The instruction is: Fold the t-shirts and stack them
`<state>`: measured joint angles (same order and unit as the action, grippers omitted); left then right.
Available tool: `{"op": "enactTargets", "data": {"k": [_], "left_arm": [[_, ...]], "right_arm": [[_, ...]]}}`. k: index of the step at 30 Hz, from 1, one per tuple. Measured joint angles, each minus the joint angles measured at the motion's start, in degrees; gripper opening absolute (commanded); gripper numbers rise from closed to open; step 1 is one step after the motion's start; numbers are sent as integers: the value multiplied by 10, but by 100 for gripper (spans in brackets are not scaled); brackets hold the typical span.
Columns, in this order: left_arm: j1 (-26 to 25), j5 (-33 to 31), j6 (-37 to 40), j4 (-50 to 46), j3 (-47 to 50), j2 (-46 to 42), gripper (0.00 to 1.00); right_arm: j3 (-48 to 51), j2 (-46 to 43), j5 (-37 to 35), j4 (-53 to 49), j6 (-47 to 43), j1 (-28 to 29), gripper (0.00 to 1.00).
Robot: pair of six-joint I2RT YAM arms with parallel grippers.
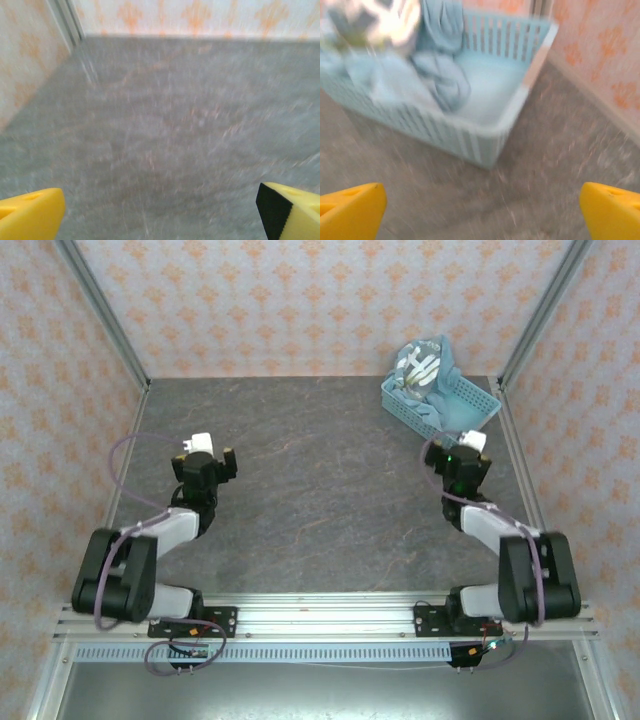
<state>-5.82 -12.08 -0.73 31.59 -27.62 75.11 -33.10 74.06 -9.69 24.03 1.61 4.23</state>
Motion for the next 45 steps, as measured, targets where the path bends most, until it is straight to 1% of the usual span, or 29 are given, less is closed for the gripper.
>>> {"op": "enactTargets", "data": {"k": [2, 3, 4, 5, 6, 8, 10, 12, 15, 18, 20, 25, 28, 31, 34, 36, 37, 38, 40, 41, 43, 45], "left_arm": [[-17, -34, -26, -40, -23, -62, 100], [-21, -54, -64, -98, -62, -77, 100], [-19, -77, -116, -187, -131, -78, 100], [-11, -97, -172, -290, -226, -62, 100], [-2, -100, -210, -366, -307, -40, 100], [26, -73, -271, -460, -462, 12, 100], [44, -41, -308, -506, -529, 38, 100], [40, -9, -327, -540, -538, 45, 100], [6, 56, -344, -581, -538, 57, 98], [-34, 119, -355, -596, -540, 65, 93], [-60, 149, -358, -602, -540, 65, 92], [-107, 179, -371, -619, -537, 53, 90], [-111, 183, -375, -629, -526, 23, 90], [-111, 181, -374, -645, -522, -13, 90], [-111, 176, -374, -657, -511, -50, 90], [-111, 174, -376, -665, -501, -69, 90], [-111, 172, -378, -669, -494, -77, 89], [-111, 171, -379, -674, -487, -85, 89], [-111, 167, -381, -684, -477, -94, 88], [-111, 164, -382, -689, -472, -98, 88], [-111, 160, -383, -701, -468, -103, 87], [-111, 158, -383, -709, -468, -108, 86]], "right_arm": [[-118, -31, -1, -111, 56, -2, 99], [-180, -31, 3, -158, 86, -6, 99], [-248, -24, 8, -204, 118, -12, 99], [-308, -14, 26, -236, 145, -21, 99], [-355, -1, 43, -261, 166, -29, 99], [-443, 42, 67, -313, 209, -44, 100], [-503, 93, 80, -354, 238, -52, 100], [-552, 163, 95, -391, 260, -54, 100], [-626, 280, 119, -444, 279, -56, 99], [-687, 383, 143, -473, 289, -60, 98], [-732, 445, 162, -489, 295, -65, 96], [-892, 599, 201, -518, 310, -77, 94], [-956, 668, 218, -523, 320, -78, 91], [-1001, 722, 237, -522, 331, -78, 88], [-1046, 770, 255, -518, 345, -77, 80], [-1072, 794, 264, -512, 353, -76, 71], [-1085, 802, 269, -510, 356, -76, 61], [-1094, 807, 275, -507, 361, -76, 48], [-1102, 812, 283, -499, 369, -76, 14], [-1102, 812, 287, -498, 372, -76, 6], [-1103, 812, 289, -494, 376, -76, 0], [-1100, 806, 287, -494, 370, -76, 0]]}}
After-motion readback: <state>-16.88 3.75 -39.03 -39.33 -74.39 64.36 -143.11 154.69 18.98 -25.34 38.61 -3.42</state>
